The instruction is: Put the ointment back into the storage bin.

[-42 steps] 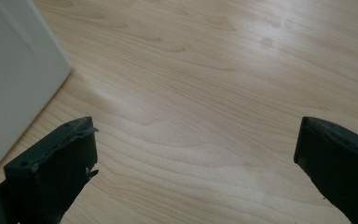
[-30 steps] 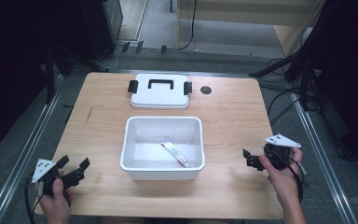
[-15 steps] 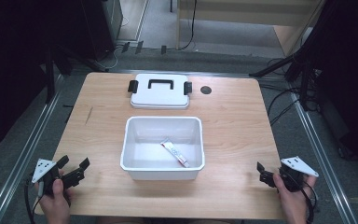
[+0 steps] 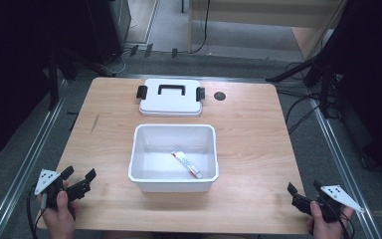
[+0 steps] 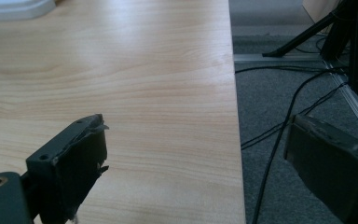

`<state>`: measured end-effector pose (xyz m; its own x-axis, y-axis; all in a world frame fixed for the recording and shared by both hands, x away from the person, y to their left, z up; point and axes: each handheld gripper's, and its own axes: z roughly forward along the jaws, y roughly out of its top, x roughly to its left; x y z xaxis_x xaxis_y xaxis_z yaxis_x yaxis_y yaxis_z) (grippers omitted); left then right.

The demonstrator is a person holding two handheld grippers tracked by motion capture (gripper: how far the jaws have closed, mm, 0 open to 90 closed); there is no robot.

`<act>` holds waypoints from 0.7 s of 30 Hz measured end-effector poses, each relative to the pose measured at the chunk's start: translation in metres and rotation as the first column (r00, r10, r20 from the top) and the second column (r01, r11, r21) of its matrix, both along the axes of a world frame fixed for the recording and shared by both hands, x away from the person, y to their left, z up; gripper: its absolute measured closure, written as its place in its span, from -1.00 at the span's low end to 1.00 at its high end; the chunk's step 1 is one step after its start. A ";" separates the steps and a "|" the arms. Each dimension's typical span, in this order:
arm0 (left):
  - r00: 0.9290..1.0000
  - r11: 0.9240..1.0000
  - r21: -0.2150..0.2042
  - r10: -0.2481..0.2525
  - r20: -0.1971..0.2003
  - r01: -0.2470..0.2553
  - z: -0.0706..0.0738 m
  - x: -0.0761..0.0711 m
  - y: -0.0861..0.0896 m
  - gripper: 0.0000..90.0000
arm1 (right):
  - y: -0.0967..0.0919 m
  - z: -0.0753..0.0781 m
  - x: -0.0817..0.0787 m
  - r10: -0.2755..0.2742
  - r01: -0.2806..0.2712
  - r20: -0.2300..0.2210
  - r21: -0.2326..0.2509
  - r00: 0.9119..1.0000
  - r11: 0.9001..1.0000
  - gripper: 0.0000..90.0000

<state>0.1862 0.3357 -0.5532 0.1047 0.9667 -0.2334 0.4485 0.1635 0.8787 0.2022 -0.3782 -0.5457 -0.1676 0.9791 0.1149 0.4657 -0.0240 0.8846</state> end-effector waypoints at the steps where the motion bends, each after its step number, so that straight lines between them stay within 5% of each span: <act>1: 1.000 1.000 -0.005 -0.001 -0.001 0.001 0.000 0.000 0.001 -0.69 | -0.001 0.000 -0.002 -0.007 0.007 0.007 0.015 1.000 1.000 -0.87; 4: 1.000 1.000 -0.005 -0.001 0.000 0.001 0.000 0.000 0.001 -0.69 | -0.003 0.000 -0.008 -0.025 0.024 0.025 0.038 0.999 0.999 -0.87; 8: 1.000 1.000 0.004 -0.002 -0.005 0.002 0.000 0.001 -0.001 -0.69 | -0.001 0.000 -0.007 -0.017 0.019 0.028 -0.057 0.999 0.998 -0.87; 12: 1.000 1.000 0.016 0.001 -0.007 -0.001 0.000 0.001 -0.002 -0.69 | -0.007 -0.003 -0.009 -0.034 0.035 0.032 -0.026 0.999 0.999 -0.89; 13: 1.000 1.000 0.019 0.000 -0.010 0.000 0.000 0.001 -0.002 -0.69 | -0.010 -0.015 -0.007 -0.043 0.042 -0.024 -0.035 0.999 0.999 -0.90; 14: 1.000 1.000 0.019 0.000 -0.011 0.000 0.000 0.001 -0.002 -0.69 | -0.010 -0.015 -0.007 -0.043 0.042 -0.024 -0.035 0.999 0.999 -0.90; 15: 1.000 1.000 0.018 0.002 -0.009 -0.002 0.000 0.001 -0.002 -0.69 | -0.012 -0.013 -0.010 -0.086 0.087 0.028 -0.024 0.996 0.996 -0.89; 18: 1.000 1.000 0.021 0.004 -0.009 -0.004 0.000 0.001 -0.002 -0.69 | -0.011 -0.009 -0.012 -0.106 0.107 0.043 -0.023 0.993 0.994 -0.88; 21: 1.000 1.000 0.026 0.005 -0.011 -0.004 0.000 0.001 -0.003 -0.69 | -0.006 -0.013 -0.009 -0.050 0.051 0.013 -0.079 0.999 0.996 -0.93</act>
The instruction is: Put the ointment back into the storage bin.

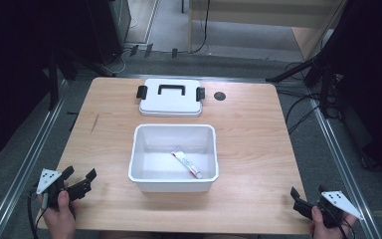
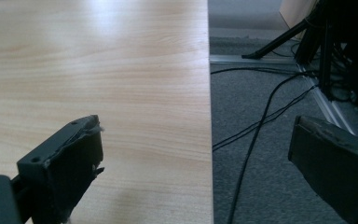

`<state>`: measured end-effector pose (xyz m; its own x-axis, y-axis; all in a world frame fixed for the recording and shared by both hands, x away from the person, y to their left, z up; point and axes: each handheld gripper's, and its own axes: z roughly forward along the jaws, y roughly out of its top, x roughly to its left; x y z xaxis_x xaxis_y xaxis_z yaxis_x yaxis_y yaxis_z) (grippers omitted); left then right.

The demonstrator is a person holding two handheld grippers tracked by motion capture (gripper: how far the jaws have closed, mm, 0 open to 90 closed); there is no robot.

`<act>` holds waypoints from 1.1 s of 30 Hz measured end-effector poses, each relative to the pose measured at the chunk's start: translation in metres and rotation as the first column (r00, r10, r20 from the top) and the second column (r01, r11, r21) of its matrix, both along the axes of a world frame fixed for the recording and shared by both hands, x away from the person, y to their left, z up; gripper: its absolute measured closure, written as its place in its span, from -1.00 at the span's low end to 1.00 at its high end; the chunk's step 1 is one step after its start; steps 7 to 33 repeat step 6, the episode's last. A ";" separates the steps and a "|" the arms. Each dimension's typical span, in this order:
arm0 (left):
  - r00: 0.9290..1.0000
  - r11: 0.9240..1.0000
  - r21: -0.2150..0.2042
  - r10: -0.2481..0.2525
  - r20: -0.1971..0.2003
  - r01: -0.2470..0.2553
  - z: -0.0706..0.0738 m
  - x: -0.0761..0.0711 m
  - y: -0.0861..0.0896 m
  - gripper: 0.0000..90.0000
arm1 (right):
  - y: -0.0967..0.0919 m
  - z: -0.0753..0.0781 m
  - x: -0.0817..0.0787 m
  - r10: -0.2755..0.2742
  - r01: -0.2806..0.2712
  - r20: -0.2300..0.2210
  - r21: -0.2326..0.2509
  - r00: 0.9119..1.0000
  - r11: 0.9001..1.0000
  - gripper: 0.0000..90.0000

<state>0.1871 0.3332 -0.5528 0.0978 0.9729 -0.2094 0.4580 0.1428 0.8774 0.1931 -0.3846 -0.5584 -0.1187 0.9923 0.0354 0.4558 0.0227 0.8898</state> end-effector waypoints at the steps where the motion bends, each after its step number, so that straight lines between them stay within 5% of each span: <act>1: 1.000 1.000 0.000 0.000 0.000 0.000 0.000 0.000 0.000 -0.69 | 0.001 0.001 0.000 0.011 -0.011 0.000 -0.013 1.000 1.000 -0.93; 33: 1.000 1.000 -0.005 -0.005 0.001 0.005 0.000 0.000 0.000 -0.69 | 0.000 0.000 0.001 0.008 -0.007 -0.006 0.009 1.000 1.000 -0.93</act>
